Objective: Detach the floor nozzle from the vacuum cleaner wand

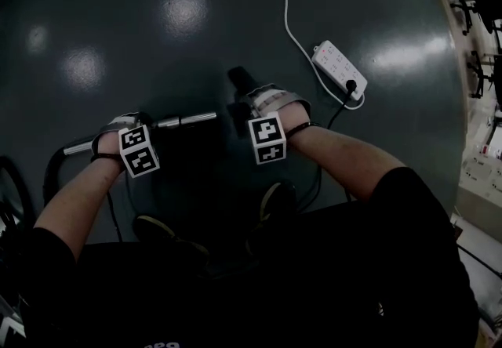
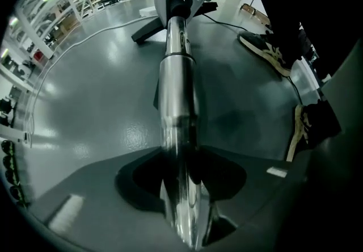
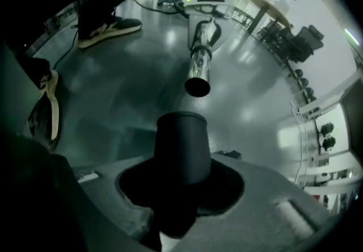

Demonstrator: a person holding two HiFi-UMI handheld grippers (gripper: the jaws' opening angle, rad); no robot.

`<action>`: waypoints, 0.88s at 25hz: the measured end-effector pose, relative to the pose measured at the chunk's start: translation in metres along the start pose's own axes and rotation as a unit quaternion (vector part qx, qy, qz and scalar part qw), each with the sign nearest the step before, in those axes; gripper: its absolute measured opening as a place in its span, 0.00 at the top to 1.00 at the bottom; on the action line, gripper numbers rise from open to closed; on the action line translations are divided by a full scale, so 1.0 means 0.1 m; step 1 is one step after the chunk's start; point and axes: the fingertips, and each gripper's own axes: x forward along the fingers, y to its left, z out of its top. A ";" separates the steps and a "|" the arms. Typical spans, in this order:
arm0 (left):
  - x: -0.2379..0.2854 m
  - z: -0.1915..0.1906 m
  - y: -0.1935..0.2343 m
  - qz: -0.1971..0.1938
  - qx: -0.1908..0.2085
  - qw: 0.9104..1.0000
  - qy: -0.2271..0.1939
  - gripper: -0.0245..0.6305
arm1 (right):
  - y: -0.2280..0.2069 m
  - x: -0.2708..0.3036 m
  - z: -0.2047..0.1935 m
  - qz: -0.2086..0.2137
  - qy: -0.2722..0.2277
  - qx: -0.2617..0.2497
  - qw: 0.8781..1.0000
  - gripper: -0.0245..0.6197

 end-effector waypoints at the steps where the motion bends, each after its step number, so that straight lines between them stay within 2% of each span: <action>1: 0.04 -0.03 -0.04 -0.004 0.010 1.000 0.008 0.72 | 0.04 0.04 -0.02 -0.003 0.010 -0.022 1.000 0.79; 3: 0.13 -0.08 -0.10 -0.011 0.031 0.999 0.023 0.70 | 0.13 0.11 -0.05 -0.001 0.024 -0.055 0.998 0.77; 6: 0.20 -0.12 -0.15 -0.021 0.047 0.998 0.037 0.69 | 0.26 0.19 -0.07 0.021 0.035 -0.072 0.997 0.73; 8: 0.22 -0.12 -0.16 -0.024 0.052 0.997 0.043 0.69 | 0.34 0.23 -0.08 0.038 0.041 -0.074 0.996 0.69; 10: 0.23 -0.13 -0.16 -0.025 0.053 0.997 0.044 0.68 | 0.38 0.24 -0.08 0.045 0.045 -0.074 0.995 0.70; 13: 0.21 -0.13 -0.17 -0.028 0.050 0.998 0.037 0.68 | 0.40 0.24 -0.06 0.063 0.031 -0.052 0.996 0.69; 15: 0.19 -0.10 -0.17 -0.032 0.044 0.998 0.030 0.65 | 0.43 0.21 -0.02 0.087 0.008 -0.026 0.996 0.58; 22: -0.07 -0.04 -0.06 -0.038 -0.034 0.998 -0.027 0.61 | 0.48 0.01 0.12 0.122 -0.049 0.028 0.991 0.56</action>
